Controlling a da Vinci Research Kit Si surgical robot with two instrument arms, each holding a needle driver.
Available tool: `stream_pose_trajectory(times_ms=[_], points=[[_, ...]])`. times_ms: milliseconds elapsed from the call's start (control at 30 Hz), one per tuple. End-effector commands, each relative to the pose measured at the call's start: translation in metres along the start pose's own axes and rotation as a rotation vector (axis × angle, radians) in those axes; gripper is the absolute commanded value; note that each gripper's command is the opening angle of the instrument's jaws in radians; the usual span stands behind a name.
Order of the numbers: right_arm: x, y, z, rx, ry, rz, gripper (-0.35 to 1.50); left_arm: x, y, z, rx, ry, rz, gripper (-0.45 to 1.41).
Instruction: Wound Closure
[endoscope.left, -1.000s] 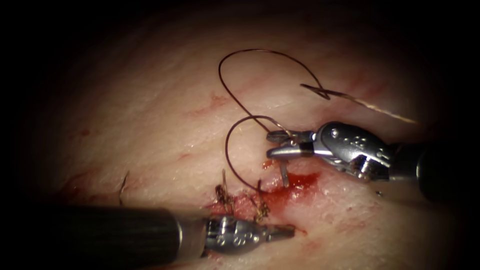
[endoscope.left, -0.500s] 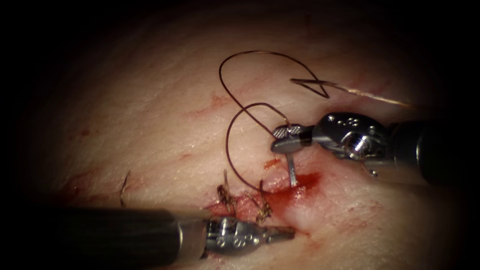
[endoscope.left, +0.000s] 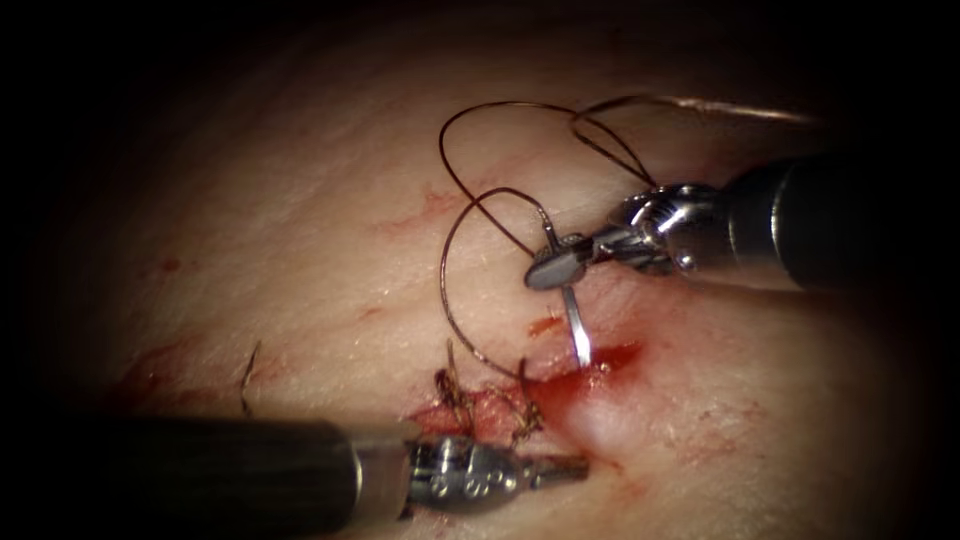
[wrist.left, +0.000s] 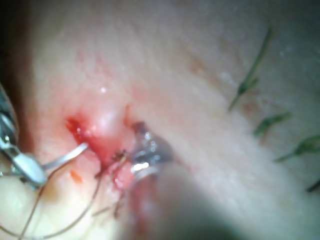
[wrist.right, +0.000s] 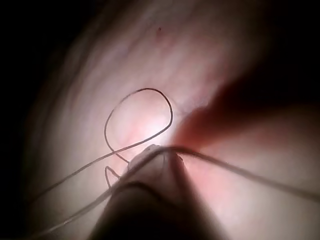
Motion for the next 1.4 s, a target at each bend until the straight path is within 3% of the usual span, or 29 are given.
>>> stream_pose_trajectory(times_ms=[33,367,667,933,1233,1400], points=[[0.0003,0.0005,0.0008,0.008,-0.003,0.027,-0.35,-0.0002,0.0005,0.0008,-0.003,0.001,-0.001,-0.45],[-0.0003,0.0006,0.0013,0.069,-0.013,0.290,-0.35,-0.0002,0.0005,0.0008,-0.003,0.001,-0.001,-0.45],[-0.0007,0.0001,0.0016,0.124,-0.018,0.394,-0.35,-0.0004,0.0003,0.0011,-0.002,0.000,0.001,-0.45],[-0.0015,-0.0004,0.0020,0.177,-0.055,0.591,-0.35,-0.0008,0.0001,0.0012,0.000,-0.004,0.003,-0.45],[-0.0026,-0.0010,0.0028,0.208,-0.071,0.632,-0.35,-0.0007,0.0000,0.0014,0.002,-0.005,0.002,-0.45],[-0.0051,-0.0017,0.0033,0.224,-0.097,0.662,-0.35,-0.0007,0.0000,0.0014,0.001,-0.005,0.002,-0.45]])
